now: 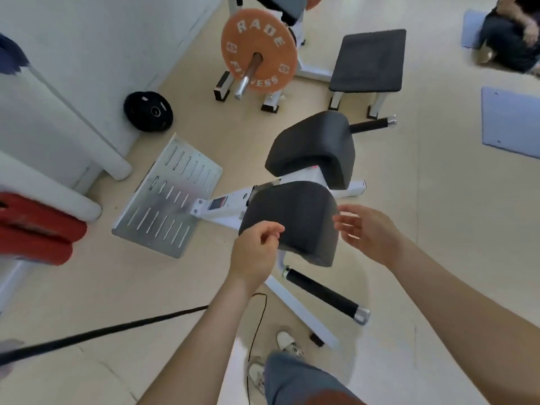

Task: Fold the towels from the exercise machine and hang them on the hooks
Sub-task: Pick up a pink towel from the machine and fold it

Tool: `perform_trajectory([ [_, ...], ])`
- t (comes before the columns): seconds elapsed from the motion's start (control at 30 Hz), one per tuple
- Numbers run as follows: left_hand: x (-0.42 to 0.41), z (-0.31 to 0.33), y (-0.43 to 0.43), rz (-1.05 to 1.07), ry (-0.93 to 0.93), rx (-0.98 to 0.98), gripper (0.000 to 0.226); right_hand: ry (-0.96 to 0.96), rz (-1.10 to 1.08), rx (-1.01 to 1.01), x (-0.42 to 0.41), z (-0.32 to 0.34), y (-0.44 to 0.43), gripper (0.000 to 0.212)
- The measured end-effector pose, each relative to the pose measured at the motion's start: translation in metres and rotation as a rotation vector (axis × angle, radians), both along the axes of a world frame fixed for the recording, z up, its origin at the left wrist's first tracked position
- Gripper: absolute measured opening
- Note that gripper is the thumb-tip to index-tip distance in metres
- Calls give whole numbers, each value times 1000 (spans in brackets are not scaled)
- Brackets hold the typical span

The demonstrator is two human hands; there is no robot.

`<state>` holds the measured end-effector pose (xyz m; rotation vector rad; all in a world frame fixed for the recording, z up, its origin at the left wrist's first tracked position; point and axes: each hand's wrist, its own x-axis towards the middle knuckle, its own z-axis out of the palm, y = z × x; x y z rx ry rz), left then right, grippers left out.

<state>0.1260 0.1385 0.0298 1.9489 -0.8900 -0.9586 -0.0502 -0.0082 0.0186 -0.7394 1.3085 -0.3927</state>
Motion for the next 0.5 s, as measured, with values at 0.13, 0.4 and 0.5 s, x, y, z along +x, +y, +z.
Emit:
perform_trajectory([
  [0.13, -22, -7, -7, 74, -40, 8, 28, 66, 89, -24, -11, 3, -21, 24],
  [0.4, -81, -2, -105, 150, -236, 167, 32, 370, 733, -476, -42, -10, -91, 51],
  [0.5, -100, 4, -170, 141, -370, 204, 34, 452, 977, -758, -60, -13, -147, 69],
])
